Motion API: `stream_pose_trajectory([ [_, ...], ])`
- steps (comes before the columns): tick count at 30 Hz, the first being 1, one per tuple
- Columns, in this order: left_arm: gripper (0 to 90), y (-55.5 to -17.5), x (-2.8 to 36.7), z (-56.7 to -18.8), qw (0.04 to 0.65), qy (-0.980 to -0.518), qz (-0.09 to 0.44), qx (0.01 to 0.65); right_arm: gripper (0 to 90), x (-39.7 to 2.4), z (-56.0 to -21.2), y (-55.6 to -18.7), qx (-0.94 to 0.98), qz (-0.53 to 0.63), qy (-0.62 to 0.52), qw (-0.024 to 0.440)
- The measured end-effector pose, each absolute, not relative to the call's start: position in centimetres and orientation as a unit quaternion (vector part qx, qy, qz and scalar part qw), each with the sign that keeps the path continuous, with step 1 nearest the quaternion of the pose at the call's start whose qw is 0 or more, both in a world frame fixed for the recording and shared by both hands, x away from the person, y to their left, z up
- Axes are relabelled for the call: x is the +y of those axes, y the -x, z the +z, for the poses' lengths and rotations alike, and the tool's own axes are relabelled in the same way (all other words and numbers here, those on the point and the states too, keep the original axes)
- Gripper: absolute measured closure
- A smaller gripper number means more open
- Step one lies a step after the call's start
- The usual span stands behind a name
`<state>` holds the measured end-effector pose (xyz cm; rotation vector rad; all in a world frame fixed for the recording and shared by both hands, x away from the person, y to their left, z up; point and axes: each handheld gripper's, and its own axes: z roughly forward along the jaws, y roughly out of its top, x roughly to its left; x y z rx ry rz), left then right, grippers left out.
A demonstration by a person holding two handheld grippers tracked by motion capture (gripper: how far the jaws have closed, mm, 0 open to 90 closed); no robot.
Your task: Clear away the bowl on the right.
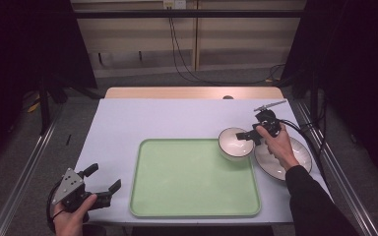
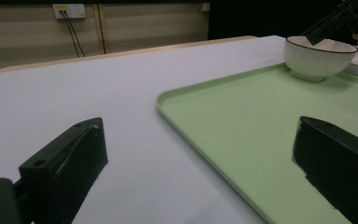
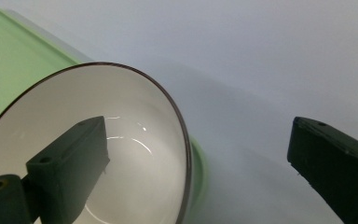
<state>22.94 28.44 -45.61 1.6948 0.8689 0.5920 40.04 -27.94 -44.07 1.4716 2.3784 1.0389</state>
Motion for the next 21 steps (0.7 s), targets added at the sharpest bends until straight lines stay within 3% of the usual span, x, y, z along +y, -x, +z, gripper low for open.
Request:
stream_pose_trajectory([
  [5,2.9,-23.0,28.5,-45.6,0.543,-0.714,0.248,0.366,3.4,-28.3,-43.8,-39.7,0.791,0.362,-0.488,0.079],
  [16,2.9,-22.9,28.4,-45.6,0.544,-0.711,0.251,0.368,6.9,-28.3,-43.6,-37.9,0.785,0.367,-0.474,0.155],
  [21,2.9,-22.9,28.5,-45.6,0.546,-0.709,0.249,0.37,7.0,-28.7,-43.5,-36.9,0.785,0.371,-0.472,0.155],
])
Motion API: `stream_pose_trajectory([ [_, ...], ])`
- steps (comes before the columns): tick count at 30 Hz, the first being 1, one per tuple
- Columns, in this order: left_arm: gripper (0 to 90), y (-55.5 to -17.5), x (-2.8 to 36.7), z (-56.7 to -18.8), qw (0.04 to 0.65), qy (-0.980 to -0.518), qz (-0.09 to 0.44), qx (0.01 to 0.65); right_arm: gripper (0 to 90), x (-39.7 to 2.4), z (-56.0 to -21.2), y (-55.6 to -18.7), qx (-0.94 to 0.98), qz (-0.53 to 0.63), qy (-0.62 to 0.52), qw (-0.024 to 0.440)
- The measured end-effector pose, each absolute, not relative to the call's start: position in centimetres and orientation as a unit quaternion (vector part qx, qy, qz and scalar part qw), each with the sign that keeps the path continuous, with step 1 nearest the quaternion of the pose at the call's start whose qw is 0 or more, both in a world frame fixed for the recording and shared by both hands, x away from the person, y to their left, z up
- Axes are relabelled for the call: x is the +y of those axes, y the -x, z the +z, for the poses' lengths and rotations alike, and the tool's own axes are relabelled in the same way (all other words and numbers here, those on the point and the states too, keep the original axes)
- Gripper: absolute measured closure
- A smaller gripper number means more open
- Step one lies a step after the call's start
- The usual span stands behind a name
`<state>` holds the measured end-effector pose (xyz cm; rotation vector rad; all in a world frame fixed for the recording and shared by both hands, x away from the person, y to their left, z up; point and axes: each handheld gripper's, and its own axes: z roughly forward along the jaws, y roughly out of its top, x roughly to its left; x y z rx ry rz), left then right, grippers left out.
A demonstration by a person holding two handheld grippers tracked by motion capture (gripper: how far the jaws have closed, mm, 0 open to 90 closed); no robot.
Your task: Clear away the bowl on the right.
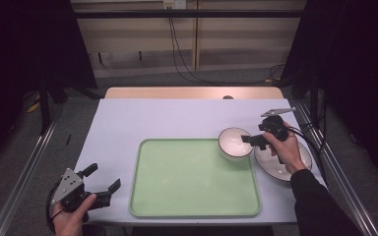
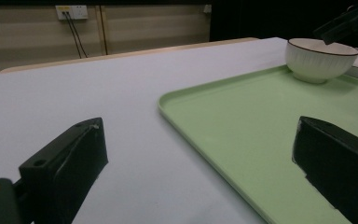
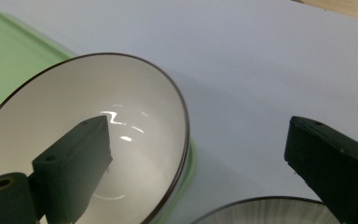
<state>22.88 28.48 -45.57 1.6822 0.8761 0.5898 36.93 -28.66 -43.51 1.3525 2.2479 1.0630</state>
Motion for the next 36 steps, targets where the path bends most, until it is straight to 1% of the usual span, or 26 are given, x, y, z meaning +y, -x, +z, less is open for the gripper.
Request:
stream_pose_trajectory([
  [7,2.9,-23.0,28.5,-45.6,0.547,-0.71,0.246,0.369,6.1,-29.7,-43.2,-35.5,0.781,0.388,-0.459,0.173],
  [15,2.6,-23.0,28.6,-45.6,0.547,-0.709,0.245,0.371,5.4,-30.6,-43.2,-34.0,0.765,0.395,-0.473,0.185],
  [16,2.7,-23.0,28.5,-45.6,0.546,-0.708,0.247,0.374,3.6,-30.7,-43.1,-33.8,0.758,0.394,-0.48,0.199],
  [17,2.6,-23.0,28.6,-45.6,0.546,-0.708,0.247,0.374,2.1,-30.8,-43.0,-33.5,0.754,0.397,-0.484,0.2],
  [19,2.7,-23.1,28.6,-45.6,0.548,-0.707,0.245,0.374,2.3,-31.1,-42.8,-33.2,0.75,0.413,-0.482,0.188],
  [21,2.7,-23.1,28.6,-45.6,0.548,-0.708,0.244,0.373,2.0,-31.3,-42.7,-32.7,0.749,0.417,-0.48,0.189],
  [36,2.7,-23.0,28.5,-45.6,0.547,-0.705,0.245,0.379,2.0,-32.5,-43.2,-29.4,0.722,0.418,-0.497,0.24],
])
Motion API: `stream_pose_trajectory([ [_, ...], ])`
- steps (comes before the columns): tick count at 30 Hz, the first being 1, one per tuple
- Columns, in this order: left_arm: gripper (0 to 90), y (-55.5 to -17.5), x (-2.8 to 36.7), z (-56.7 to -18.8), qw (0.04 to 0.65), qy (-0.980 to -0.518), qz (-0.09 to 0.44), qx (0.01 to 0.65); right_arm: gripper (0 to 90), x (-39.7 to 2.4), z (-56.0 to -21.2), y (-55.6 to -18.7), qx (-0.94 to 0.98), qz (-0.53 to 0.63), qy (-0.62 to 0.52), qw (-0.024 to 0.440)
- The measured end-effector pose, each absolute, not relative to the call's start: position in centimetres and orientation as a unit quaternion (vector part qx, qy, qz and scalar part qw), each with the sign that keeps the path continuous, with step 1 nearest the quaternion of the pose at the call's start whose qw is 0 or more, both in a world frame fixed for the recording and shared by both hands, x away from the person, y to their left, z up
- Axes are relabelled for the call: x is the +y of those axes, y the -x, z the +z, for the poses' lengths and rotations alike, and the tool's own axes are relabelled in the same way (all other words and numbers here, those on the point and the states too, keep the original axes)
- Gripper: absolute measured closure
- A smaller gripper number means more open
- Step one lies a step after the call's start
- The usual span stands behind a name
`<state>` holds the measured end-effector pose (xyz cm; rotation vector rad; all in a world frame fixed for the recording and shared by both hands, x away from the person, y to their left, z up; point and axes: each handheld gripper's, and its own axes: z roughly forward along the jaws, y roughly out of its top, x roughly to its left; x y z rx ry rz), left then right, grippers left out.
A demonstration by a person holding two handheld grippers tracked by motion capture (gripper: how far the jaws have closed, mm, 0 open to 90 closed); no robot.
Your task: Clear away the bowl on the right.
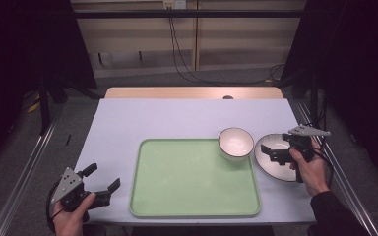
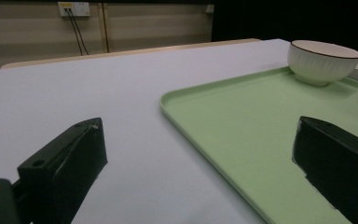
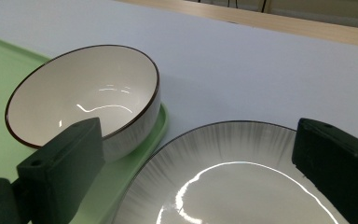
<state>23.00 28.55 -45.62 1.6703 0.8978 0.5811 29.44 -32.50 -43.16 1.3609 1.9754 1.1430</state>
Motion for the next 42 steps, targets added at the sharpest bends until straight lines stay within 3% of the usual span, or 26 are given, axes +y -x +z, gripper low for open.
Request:
stream_pose_trajectory([
  [42,2.9,-22.6,28.6,-45.5,0.551,-0.695,0.245,0.391,3.0,-34.8,-44.5,-20.3,0.686,0.444,-0.506,0.278],
])
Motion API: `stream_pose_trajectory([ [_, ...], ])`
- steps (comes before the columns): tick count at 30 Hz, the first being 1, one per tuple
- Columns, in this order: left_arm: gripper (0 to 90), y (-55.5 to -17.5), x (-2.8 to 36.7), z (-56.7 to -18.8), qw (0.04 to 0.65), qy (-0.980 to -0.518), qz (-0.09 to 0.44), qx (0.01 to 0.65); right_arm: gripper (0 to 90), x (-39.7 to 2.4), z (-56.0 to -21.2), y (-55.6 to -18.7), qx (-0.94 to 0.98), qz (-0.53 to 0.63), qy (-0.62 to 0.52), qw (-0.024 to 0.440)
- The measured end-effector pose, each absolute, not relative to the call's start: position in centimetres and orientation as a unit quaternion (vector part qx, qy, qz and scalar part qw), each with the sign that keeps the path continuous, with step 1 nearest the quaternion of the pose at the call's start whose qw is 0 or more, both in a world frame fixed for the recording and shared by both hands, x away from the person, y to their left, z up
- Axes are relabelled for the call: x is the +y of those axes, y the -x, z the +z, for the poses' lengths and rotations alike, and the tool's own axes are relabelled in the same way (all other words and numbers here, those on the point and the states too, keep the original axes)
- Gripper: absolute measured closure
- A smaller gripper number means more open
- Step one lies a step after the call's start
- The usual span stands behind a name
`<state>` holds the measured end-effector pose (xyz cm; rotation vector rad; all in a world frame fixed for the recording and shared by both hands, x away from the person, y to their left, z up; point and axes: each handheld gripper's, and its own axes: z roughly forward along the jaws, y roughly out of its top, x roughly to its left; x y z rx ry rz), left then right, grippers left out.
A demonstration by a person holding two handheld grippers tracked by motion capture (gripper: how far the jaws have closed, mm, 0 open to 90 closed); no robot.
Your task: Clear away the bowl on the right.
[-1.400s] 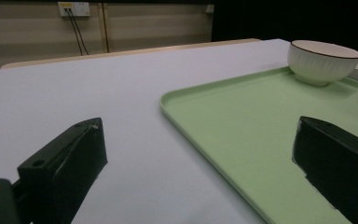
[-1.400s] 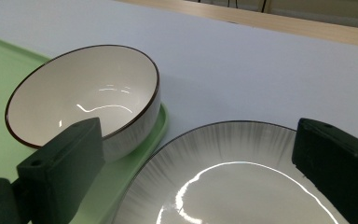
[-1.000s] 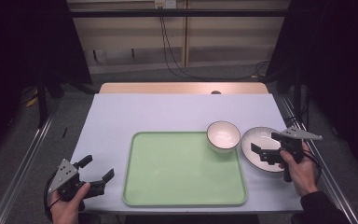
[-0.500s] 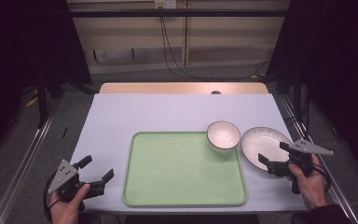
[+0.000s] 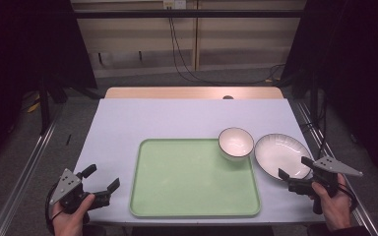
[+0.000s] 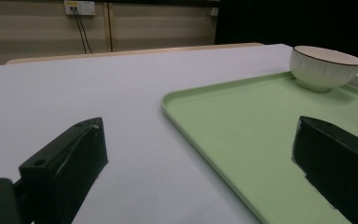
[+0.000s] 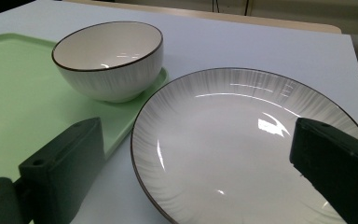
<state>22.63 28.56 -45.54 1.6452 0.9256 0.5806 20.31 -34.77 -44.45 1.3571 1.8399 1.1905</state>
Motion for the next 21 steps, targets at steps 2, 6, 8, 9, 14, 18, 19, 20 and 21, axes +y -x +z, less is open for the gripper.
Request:
stream_pose_trajectory([
  [2,2.9,-22.6,28.6,-45.5,0.55,-0.695,0.246,0.393,3.0,-34.8,-44.5,-20.1,0.685,0.445,-0.506,0.277],
  [6,2.8,-22.6,28.6,-45.5,0.548,-0.696,0.246,0.393,3.0,-35.0,-44.5,-19.6,0.683,0.44,-0.512,0.279],
  [8,2.8,-22.6,28.5,-45.6,0.551,-0.697,0.24,0.391,3.1,-35.1,-44.6,-19.3,0.68,0.437,-0.519,0.277],
  [9,2.8,-22.6,28.5,-45.5,0.55,-0.696,0.244,0.392,3.1,-35.2,-44.6,-19.2,0.678,0.44,-0.521,0.274],
  [14,2.8,-22.7,28.4,-45.5,0.551,-0.696,0.241,0.391,3.2,-35.5,-44.7,-18.9,0.674,0.437,-0.527,0.279],
  [18,2.8,-22.7,28.6,-45.6,0.55,-0.695,0.242,0.394,2.9,-35.6,-44.7,-18.7,0.675,0.434,-0.529,0.275],
  [19,2.8,-22.7,28.6,-45.6,0.551,-0.695,0.241,0.394,2.9,-35.5,-44.7,-18.7,0.675,0.433,-0.53,0.276],
  [20,2.8,-22.8,28.6,-45.6,0.55,-0.696,0.241,0.393,2.8,-35.5,-44.7,-18.8,0.677,0.432,-0.529,0.274],
  [21,2.8,-22.8,28.5,-45.6,0.551,-0.696,0.24,0.393,2.8,-35.4,-44.7,-18.8,0.68,0.432,-0.526,0.272],
])
